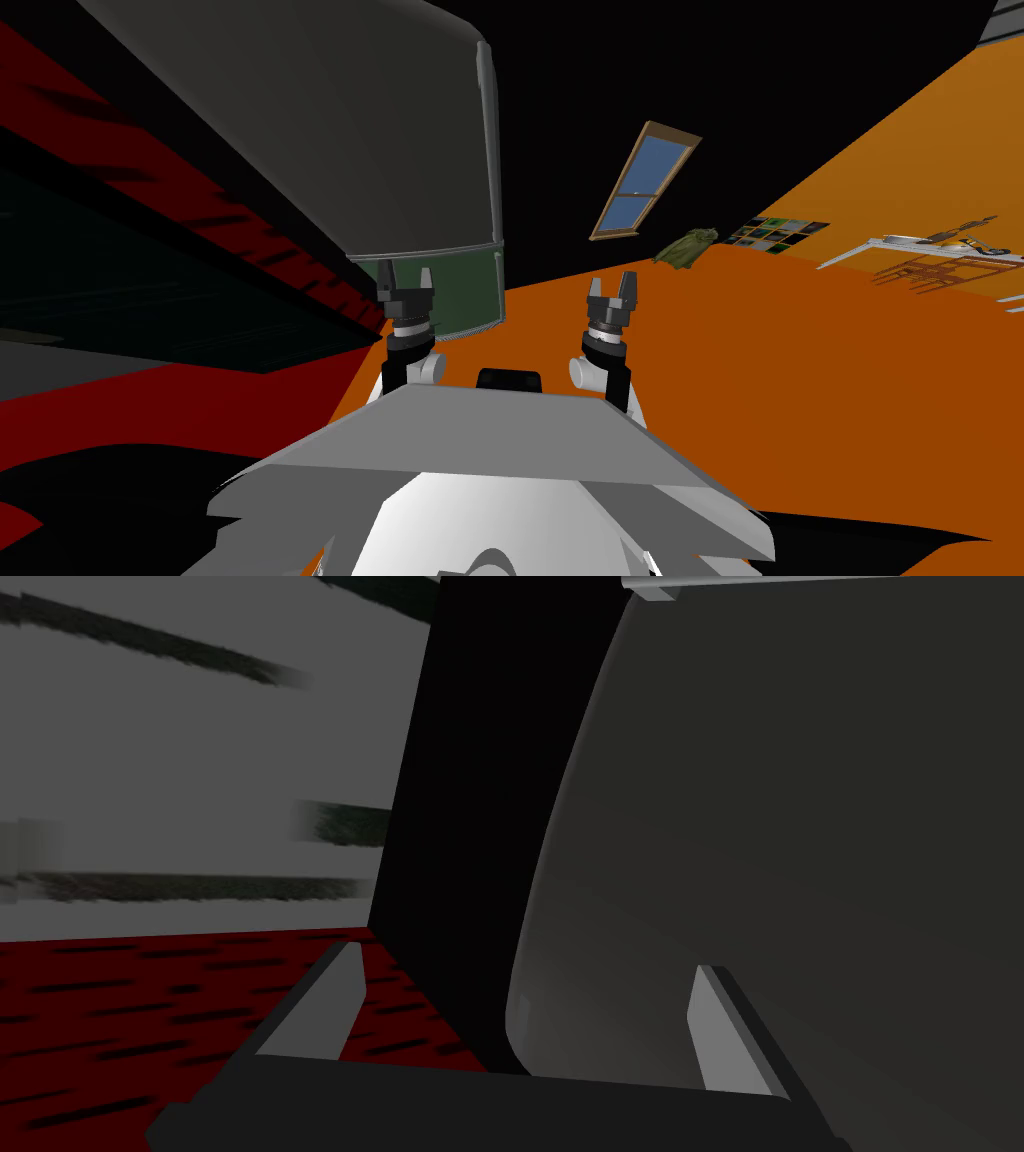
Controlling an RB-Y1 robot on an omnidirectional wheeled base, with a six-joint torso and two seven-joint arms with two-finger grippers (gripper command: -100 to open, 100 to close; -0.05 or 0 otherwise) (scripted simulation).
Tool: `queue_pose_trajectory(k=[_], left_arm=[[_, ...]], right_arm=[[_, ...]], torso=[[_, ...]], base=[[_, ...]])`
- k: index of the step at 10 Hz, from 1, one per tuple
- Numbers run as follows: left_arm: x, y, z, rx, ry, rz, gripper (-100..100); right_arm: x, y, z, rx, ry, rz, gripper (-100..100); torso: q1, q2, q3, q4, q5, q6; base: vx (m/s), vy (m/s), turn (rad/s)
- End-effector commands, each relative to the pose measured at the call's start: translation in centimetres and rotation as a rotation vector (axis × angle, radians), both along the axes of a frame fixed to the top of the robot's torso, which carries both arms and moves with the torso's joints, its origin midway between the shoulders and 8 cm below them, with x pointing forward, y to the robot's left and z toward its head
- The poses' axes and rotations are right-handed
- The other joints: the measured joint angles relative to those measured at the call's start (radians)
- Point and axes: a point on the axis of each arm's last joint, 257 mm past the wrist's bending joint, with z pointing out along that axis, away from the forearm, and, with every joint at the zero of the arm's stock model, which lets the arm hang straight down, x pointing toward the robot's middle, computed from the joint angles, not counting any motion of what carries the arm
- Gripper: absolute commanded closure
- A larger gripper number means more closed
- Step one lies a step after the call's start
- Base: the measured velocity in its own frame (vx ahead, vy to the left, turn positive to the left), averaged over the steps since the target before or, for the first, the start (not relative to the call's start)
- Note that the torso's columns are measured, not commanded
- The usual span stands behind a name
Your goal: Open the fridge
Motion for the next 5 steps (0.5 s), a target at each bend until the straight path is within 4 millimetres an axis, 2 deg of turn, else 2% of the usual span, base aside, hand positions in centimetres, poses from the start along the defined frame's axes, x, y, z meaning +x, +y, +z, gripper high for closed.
queue_pose_trajectory(k=[1, 5], left_arm=[[0.00, 0.00, 0.00, 0.000, 0.000, 0.000, 0], [-0.01, 0.00, 0.01, 0.000, 0.000, 0.000, 0]], right_arm=[[0.00, 0.00, 0.00, 0.000, 0.000, 0.000, 0], [-0.01, 0.00, 0.01, 0.000, 0.000, 0.000, 0]], torso=[[0.000, 0.040, -0.082, 0.041, 0.000, 0.000], [0.000, 0.322, -0.644, 0.322, 0.000, 0.000]], base=[[0.000, 0.000, 0.000], [0.000, 0.000, 0.000]])
